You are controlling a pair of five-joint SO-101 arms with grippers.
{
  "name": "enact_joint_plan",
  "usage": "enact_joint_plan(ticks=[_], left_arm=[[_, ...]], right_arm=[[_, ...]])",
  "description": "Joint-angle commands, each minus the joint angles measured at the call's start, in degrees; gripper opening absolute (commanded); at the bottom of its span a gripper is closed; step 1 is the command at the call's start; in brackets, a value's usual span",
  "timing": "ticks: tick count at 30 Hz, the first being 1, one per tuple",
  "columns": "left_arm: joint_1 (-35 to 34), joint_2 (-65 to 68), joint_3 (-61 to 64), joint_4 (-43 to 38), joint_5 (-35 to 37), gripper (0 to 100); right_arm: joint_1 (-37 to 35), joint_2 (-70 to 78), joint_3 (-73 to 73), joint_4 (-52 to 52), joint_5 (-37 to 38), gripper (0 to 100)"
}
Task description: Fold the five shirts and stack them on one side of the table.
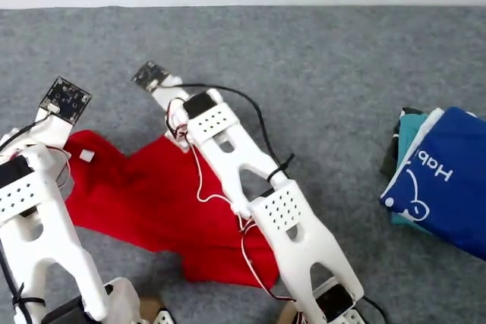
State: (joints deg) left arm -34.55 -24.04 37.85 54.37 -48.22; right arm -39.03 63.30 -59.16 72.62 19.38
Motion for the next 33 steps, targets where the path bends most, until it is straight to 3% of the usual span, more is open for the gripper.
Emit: enact_joint_plan(ticks=[1,10,15,22,29,33], left_arm=[[-0.18,-0.53,-0.22,0.18,-0.79,0],[0.00,-0.97,-5.93,0.44,-0.26,0],[0.09,-0.97,-13.76,0.44,7.03,0],[3.25,-0.97,-22.37,0.44,14.51,0],[11.43,-0.44,-25.89,0.09,14.68,0],[15.65,-0.26,-25.89,-0.26,14.59,0]], right_arm=[[-1.80,-1.10,-2.55,2.77,5.27,1.5],[4.97,-6.37,-24.97,15.69,10.55,1.2],[9.36,-9.63,-37.45,22.29,13.63,1.1],[14.55,-22.02,-37.19,25.36,14.24,1.1],[19.03,-30.73,-37.10,24.57,16.70,1.1],[22.55,-31.16,-36.84,18.33,17.76,1.1]])
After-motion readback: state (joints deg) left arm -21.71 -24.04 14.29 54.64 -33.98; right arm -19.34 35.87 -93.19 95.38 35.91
